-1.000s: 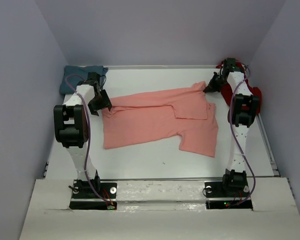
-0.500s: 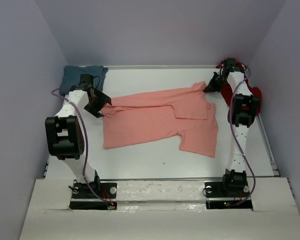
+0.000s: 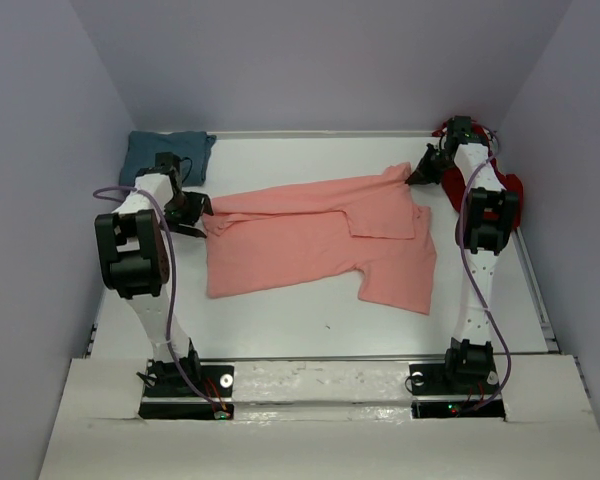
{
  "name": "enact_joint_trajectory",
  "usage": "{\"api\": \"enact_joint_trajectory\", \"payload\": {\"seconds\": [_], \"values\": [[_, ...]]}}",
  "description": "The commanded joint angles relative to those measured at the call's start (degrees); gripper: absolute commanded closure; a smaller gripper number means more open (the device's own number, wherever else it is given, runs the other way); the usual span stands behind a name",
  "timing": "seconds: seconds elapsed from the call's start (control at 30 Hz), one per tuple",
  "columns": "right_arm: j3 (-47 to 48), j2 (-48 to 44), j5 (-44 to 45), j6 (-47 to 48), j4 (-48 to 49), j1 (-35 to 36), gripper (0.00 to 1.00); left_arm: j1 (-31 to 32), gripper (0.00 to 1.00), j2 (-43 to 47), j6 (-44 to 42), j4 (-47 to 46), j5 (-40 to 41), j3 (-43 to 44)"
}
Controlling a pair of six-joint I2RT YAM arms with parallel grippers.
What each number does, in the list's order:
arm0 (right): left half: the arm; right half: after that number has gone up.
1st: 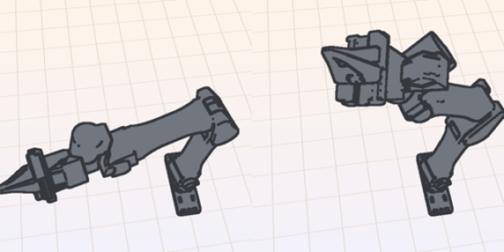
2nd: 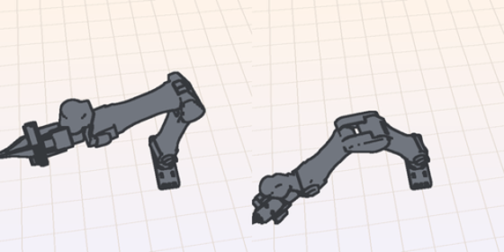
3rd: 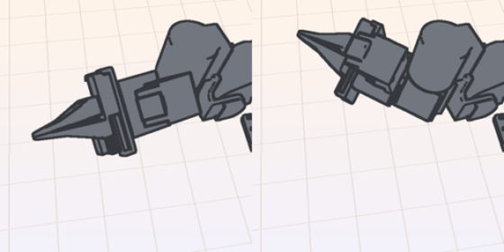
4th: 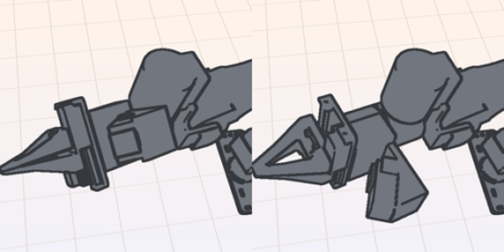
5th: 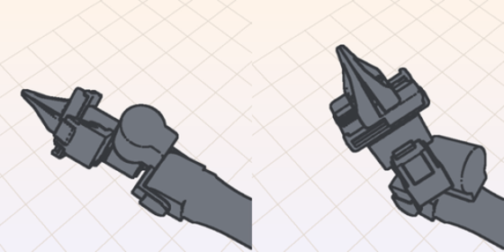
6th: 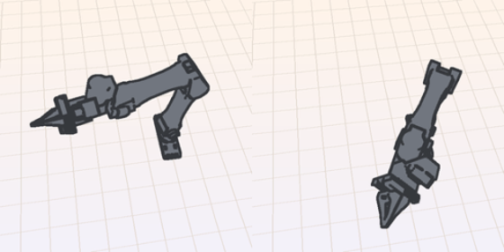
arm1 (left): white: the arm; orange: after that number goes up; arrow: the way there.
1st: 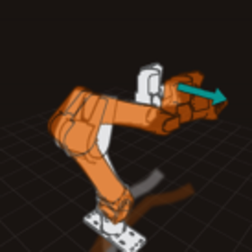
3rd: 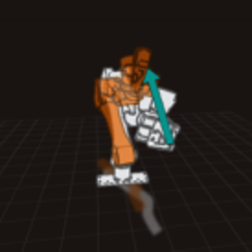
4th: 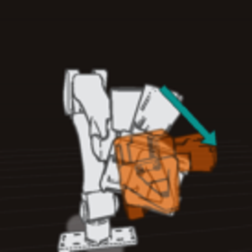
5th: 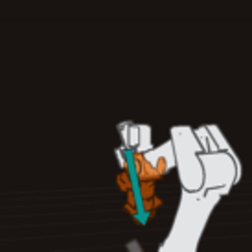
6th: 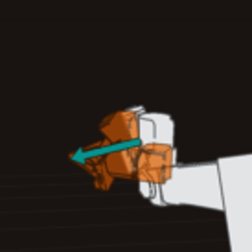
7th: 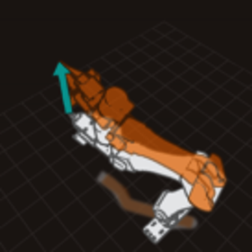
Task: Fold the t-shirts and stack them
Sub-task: Fold the tshirt
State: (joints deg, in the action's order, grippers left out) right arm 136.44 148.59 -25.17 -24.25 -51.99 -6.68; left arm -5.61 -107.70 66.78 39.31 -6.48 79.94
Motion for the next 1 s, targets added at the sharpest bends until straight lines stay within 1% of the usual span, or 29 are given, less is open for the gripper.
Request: {"api": "enact_joint_trajectory", "payload": {"seconds": [0.0, 0.1, 0.3, 0.4, 0.43, 0.47, 0.97], "values": [[1.72, -1.38, -1.38, 0.43, 2.06, -0.44, 1.0, 0.07, 0.27, -2.6, 3.61, 7.86, 1.2, 6.79], [1.64, -1.2, -1.46, 0.43, 1.98, -0.44, 1.0, 0.24, 0.27, -3.04, 6.15, 8.59, 1.56, 6.98], [1.81, -0.94, -1.64, 0.34, 2.15, -0.44, 1.0, 0.68, 0.29, -2.34, 8.63, 7.89, 0.95, 4.18], [1.81, -0.94, -1.73, 0.34, 2.06, -0.44, 1.0, 0.77, 0.32, -2.43, 9.42, 7.1, -0.28, 2.86], [1.81, -1.03, -1.73, 0.34, 2.15, -0.44, 1.0, 0.86, 0.36, -2.34, 9.68, 6.84, -0.9, 2.59], [1.9, -1.03, -1.73, 0.34, 2.15, -0.44, 1.0, 0.95, 0.37, -2.34, 10.12, 6.4, -1.16, 2.15], [1.72, -1.11, -1.9, 0.43, 2.24, -0.44, 1.0, 1.83, 0.37, -4.62, 11.97, 4.2, -2.75, 1.97]]}}
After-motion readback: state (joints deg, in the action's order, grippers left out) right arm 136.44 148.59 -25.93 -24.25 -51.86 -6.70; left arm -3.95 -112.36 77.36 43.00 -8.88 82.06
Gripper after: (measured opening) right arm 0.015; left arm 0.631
